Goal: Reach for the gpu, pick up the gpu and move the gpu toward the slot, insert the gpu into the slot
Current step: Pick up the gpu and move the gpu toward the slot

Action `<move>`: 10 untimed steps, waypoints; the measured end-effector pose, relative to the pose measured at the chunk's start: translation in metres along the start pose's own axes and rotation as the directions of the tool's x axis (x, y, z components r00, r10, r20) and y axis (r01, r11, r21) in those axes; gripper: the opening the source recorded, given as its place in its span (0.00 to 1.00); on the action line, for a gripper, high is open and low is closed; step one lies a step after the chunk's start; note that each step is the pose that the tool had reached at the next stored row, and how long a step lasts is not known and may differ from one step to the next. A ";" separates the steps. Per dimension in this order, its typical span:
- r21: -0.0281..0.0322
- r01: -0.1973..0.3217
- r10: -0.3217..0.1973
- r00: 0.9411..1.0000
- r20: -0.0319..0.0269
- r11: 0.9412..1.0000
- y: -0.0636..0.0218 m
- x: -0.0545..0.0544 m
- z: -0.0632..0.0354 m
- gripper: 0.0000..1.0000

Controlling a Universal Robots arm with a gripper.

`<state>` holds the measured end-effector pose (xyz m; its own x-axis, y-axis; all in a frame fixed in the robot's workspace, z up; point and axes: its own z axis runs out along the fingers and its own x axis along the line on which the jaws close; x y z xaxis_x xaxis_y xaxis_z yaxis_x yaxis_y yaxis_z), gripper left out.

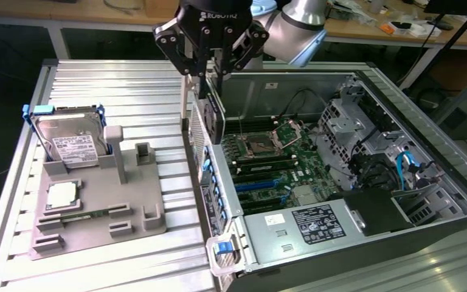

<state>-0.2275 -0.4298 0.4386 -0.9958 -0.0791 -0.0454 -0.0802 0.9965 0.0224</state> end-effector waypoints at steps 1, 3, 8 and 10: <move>0.000 0.000 0.000 1.000 -0.002 1.000 -0.0001 -0.002 0.0001 0.27; -0.001 -0.001 0.001 1.000 -0.006 1.000 -0.0004 -0.005 0.0002 0.27; -0.001 -0.001 0.001 1.000 -0.013 1.000 -0.0012 -0.016 0.0007 0.27; -0.002 -0.002 0.002 1.000 -0.014 1.000 -0.0016 -0.020 0.0009 0.27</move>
<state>-0.2070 -0.4298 0.4386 -0.9965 -0.0776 -0.0312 -0.0784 0.9966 0.0241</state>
